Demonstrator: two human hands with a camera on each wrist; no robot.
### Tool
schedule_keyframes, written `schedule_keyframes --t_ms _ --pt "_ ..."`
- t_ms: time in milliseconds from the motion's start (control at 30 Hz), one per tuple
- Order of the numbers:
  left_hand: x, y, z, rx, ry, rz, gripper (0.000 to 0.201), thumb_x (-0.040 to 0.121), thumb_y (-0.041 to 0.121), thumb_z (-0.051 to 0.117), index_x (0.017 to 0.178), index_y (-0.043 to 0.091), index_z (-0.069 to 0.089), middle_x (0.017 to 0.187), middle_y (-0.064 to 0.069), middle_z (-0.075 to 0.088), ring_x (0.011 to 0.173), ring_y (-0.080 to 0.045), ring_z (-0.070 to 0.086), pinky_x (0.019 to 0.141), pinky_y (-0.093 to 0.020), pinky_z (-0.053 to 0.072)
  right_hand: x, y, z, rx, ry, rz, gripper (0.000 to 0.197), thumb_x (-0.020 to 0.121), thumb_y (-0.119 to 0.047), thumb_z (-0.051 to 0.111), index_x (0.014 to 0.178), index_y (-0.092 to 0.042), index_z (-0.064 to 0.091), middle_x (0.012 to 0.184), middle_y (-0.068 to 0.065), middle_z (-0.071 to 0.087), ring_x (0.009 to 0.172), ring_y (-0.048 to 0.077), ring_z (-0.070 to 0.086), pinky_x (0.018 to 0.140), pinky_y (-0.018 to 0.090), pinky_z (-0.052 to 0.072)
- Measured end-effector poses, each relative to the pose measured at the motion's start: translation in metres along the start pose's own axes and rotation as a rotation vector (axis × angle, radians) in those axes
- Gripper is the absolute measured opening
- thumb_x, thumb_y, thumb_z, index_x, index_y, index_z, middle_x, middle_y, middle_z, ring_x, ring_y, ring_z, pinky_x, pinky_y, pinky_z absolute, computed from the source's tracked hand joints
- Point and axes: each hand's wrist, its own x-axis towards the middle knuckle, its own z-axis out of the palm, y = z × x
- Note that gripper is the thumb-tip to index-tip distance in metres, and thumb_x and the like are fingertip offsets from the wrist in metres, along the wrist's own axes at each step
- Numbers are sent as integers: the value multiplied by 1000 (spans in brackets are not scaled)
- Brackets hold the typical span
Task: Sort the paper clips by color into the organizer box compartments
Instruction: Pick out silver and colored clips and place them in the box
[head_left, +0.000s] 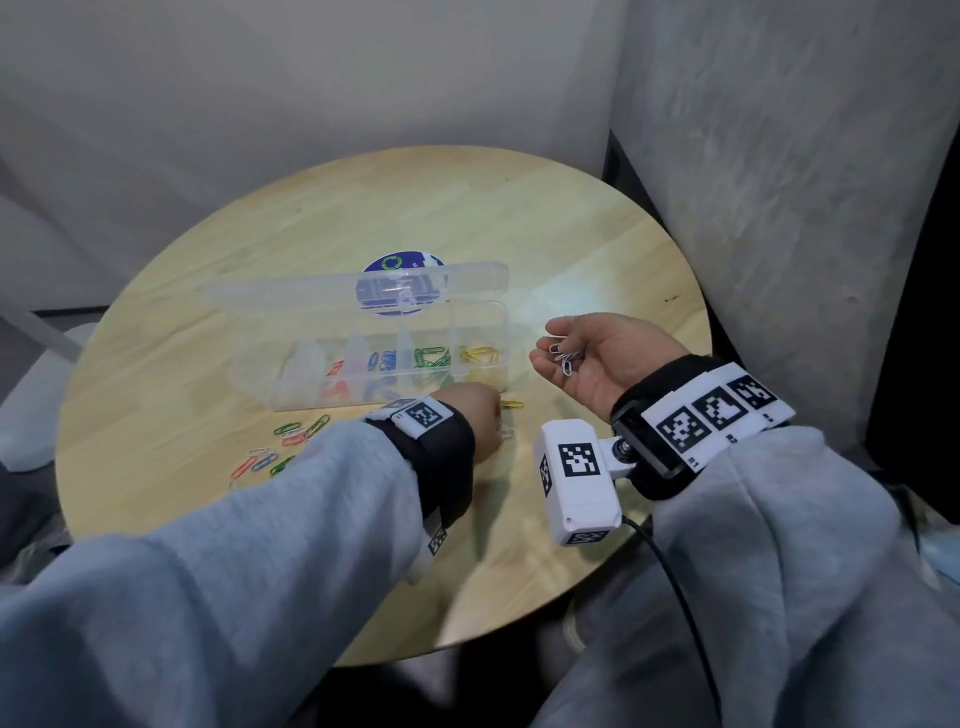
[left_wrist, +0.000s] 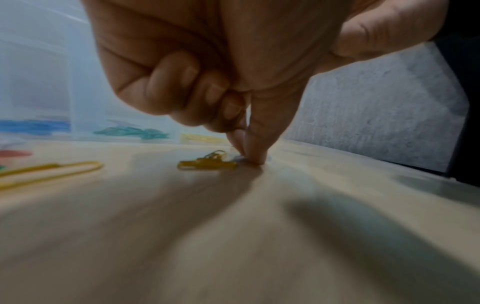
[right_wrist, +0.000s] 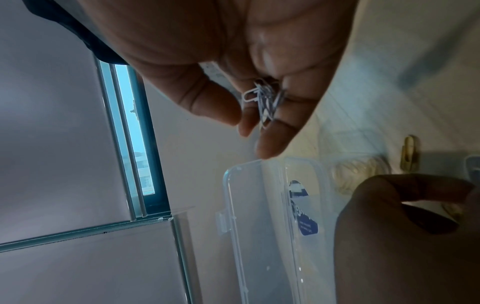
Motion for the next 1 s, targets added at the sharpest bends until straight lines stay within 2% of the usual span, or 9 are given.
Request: schedule_keyframes --t_ms 133,233,300,467,600,733,800,900,1000 --pt "-4 -8 -1 -61 -57 -21 20 83 22 54 96 14 67 102 -4 69 93 -23 63 75 -29 49 2 3 3 -50 -8 6 36 83 20 21 77 3 52 81 14 45 72 22 50 56 23 57" --pt "-12 -23 -7 -149 -21 -7 9 81 23 56 84 18 63 87 0 64 86 -21 60 70 -27 45 3 6 6 -128 -19 13 42 80 25 16 78 3 52 82 16 47 75 22 52 66 26 57" --pt "-22 -41 -14 -243 18 3 7 80 23 60 74 21 57 73 6 56 75 -16 54 61 -23 40 3 10 9 -175 -34 28 44 79 26 15 80 3 53 83 17 48 77 24 54 73 30 56" --pt "-49 -110 -44 -515 143 -71 20 80 18 65 65 19 53 59 4 49 54 -10 43 53 -21 34 3 27 32 -188 -58 81 44 80 25 15 83 6 54 87 22 51 84 28 56 64 28 58" --pt "-60 -168 -59 -785 206 -163 25 83 16 66 64 16 49 59 -2 44 53 -16 39 51 -23 31 8 36 67 -176 -76 65 46 78 26 13 82 7 54 85 21 53 84 27 57 68 29 58" --pt "-62 -213 -53 -940 273 -196 23 85 16 64 66 16 51 63 -2 47 58 -16 44 54 -23 34 20 45 108 -290 -83 75 47 78 25 13 82 6 56 88 19 54 90 26 58 77 31 59" --pt "-61 -226 -46 -1024 297 -198 23 86 15 63 67 16 51 65 -3 49 58 -15 45 53 -23 35 27 54 130 -335 -83 102 46 79 24 14 81 6 56 88 19 53 89 27 58 83 33 55" --pt "-55 -234 -46 -1084 302 -153 23 86 16 63 66 16 51 64 -4 51 57 -14 48 52 -23 36 38 65 161 -390 -78 121 45 81 23 13 83 5 54 86 17 50 100 29 53 79 31 57" --pt "-46 -235 -54 -1143 300 -106 23 86 16 63 66 16 51 64 -2 54 60 -12 54 55 -21 40 48 72 190 -436 -88 129 45 83 22 13 96 5 53 86 17 50 97 29 53 92 34 48"
